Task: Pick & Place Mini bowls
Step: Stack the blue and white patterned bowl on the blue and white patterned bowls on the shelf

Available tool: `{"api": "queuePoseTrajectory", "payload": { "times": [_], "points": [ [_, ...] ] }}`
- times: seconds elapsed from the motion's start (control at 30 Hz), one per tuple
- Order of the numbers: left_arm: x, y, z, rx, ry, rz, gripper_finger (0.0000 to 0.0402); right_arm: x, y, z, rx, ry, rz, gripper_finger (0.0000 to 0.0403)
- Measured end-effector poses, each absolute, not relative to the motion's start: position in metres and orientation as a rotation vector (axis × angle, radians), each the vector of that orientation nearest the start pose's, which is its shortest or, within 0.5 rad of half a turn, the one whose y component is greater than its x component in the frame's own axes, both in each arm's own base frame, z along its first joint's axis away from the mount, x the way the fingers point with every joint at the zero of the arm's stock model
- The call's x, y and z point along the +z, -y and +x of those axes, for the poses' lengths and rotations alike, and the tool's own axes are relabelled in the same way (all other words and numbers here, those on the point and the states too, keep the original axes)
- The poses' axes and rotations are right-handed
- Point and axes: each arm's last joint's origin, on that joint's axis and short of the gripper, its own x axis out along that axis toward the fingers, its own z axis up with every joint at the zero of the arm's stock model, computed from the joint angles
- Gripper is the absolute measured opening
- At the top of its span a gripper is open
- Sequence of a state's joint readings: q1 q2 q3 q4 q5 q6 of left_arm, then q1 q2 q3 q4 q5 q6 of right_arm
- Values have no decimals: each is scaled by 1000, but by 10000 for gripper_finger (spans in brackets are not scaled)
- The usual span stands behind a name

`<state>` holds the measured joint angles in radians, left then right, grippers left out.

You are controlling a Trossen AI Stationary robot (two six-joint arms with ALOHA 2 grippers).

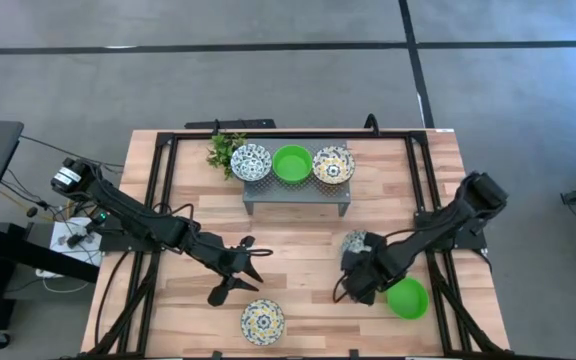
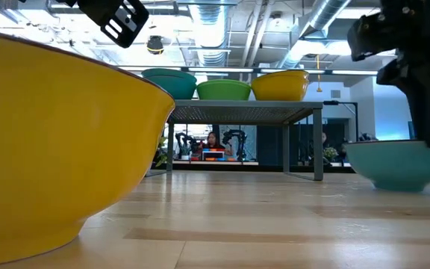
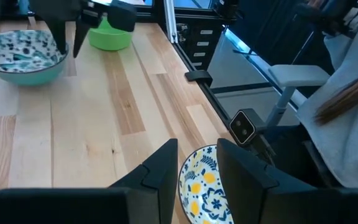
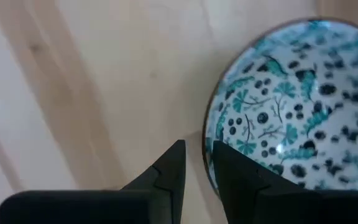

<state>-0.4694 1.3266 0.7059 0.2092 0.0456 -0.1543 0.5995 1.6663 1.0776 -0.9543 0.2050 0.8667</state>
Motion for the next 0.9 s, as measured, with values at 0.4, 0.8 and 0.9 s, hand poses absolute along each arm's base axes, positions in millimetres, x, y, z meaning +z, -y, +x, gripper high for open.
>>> {"api": "queuePoseTrajectory", "payload": {
  "times": [0.4, 0.8, 0.9],
  "points": [
    [227, 127, 248, -475, -445, -61, 112, 155, -159, 262, -352, -1519, 76, 76],
    [227, 127, 248, -476, -443, -57, 112, 183, -165, 262, -270, -1455, 9, 18],
    [227, 127, 248, -499, -417, 47, 112, 200, -175, 269, -167, -1374, -62, 9]
  ]
}}
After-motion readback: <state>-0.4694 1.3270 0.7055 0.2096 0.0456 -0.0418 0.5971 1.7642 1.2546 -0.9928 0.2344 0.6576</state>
